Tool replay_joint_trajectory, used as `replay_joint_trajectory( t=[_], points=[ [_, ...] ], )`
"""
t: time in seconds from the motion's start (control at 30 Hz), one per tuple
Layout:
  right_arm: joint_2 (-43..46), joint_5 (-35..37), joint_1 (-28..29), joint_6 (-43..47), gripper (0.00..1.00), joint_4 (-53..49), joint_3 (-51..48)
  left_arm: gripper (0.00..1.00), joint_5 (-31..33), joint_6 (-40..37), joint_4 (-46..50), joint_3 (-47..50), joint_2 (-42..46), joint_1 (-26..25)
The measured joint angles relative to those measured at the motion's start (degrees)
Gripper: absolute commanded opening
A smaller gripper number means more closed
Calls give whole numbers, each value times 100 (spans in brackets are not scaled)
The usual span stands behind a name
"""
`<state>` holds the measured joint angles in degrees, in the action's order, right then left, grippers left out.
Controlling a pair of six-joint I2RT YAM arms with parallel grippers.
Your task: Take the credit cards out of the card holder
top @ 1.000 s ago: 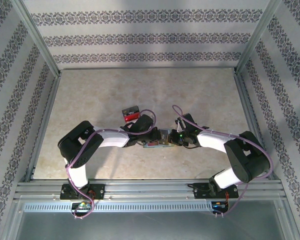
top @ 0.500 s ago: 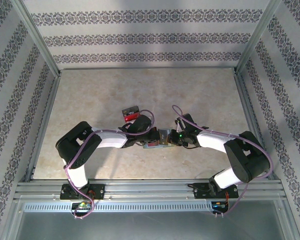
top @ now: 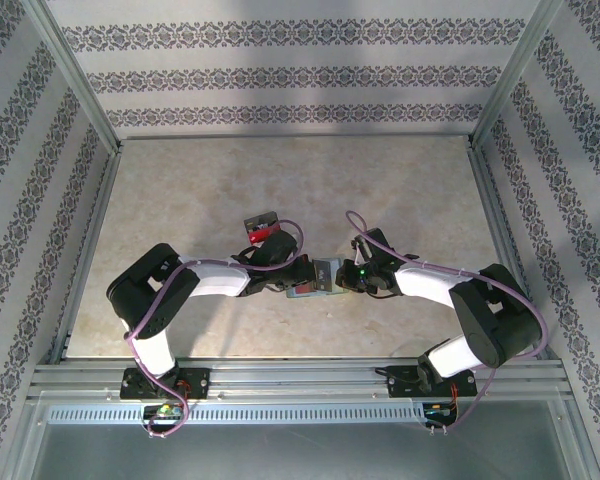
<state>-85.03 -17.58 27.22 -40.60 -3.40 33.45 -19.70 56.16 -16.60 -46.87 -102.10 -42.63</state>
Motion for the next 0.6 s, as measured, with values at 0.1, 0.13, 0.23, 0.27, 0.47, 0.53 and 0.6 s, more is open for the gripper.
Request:
replay_joint_trajectory(
  t=[0.1, 0.13, 0.23, 0.27, 0.47, 0.53, 0.6],
  points=[
    [46, 22, 0, 0, 11, -61, 2, 0, -28, -13, 0, -2, 0, 2],
    [81, 31, 0, 0, 11, -114, 2, 0, -44, -20, 0, -2, 0, 2],
    [227, 103, 4, 0, 12, -332, 4, 0, -74, -20, 0, -15, 0, 11],
    [291, 131, 4, 0, 13, -420, 13, 0, -81, -20, 0, -15, 0, 13],
    [555, 256, 138, 0, 13, -671, 216, 0, -85, -20, 0, -15, 0, 28],
    [535, 258, 192, 0, 13, -667, 323, 0, -87, -20, -2, -15, 0, 28],
    [446, 251, 232, 2, 13, -638, 442, 0, -87, -20, -17, -15, -4, 28]
  ],
)
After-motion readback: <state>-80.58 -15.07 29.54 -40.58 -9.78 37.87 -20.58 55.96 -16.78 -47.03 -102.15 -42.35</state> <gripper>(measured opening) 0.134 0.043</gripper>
